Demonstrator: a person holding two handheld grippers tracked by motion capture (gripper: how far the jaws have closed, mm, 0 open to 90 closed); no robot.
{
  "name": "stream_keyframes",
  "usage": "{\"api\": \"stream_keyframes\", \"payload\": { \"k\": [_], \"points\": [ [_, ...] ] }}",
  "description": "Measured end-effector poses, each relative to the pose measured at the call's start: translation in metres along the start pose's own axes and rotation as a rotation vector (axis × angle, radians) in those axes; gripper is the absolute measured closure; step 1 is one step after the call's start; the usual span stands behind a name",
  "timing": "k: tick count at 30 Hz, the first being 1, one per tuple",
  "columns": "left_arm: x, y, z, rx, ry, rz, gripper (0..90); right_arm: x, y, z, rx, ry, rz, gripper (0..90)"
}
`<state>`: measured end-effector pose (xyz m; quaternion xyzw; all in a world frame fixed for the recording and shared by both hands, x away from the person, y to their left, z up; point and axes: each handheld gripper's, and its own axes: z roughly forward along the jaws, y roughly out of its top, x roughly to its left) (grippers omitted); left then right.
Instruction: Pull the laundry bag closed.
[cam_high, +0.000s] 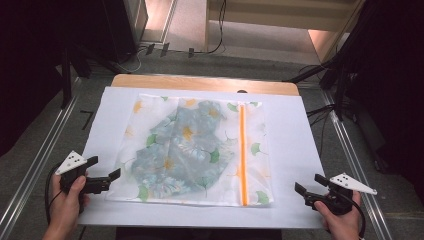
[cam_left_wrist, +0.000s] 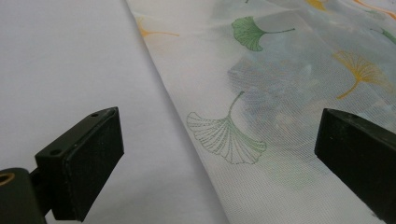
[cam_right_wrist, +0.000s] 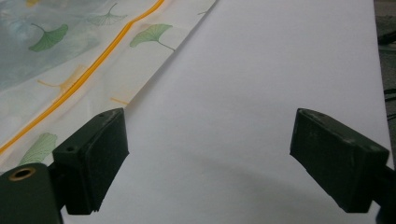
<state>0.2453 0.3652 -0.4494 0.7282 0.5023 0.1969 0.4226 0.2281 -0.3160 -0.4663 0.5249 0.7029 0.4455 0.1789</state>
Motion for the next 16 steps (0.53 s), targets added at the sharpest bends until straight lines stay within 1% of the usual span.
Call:
{"api": "stream_keyframes", "payload": {
  "k": [2, 3, 6, 12, 14, 16],
  "points": [
    [-0.0001, -0.0003, 0.0015, 0.001, -0.026, -0.009, 1.4, 0.0010, -0.0001, 0.0014, 0.001, -0.005, -0.004, 13.4],
    [-0.0004, -0.0003, 0.0017, 0.000, -0.029, -0.007, 1.4, 0.0013, -0.0001, 0.0017, -0.002, -0.006, -0.007, 13.5],
    [-0.0016, 0.0000, 0.0017, 0.004, -0.032, 0.005, 1.4, 0.0018, -0.0002, 0.0024, 0.002, -0.009, -0.004, 13.6],
    [-0.0021, 0.0001, 0.0030, 0.010, -0.029, 0.006, 1.4, 0.0036, -0.0011, 0.0035, 0.012, 0.001, -0.013, 13.8],
    [-0.0024, 0.0001, 0.0033, 0.010, -0.055, 0.025, 1.4, 0.0038, -0.0018, 0.0044, 0.015, 0.002, -0.015, 14.0],
    [-0.0038, -0.0001, 0.0043, 0.013, -0.062, 0.038, 1.4, 0.0037, -0.0019, 0.0054, 0.021, 0.005, -0.015, 14.0]
  ]
}}
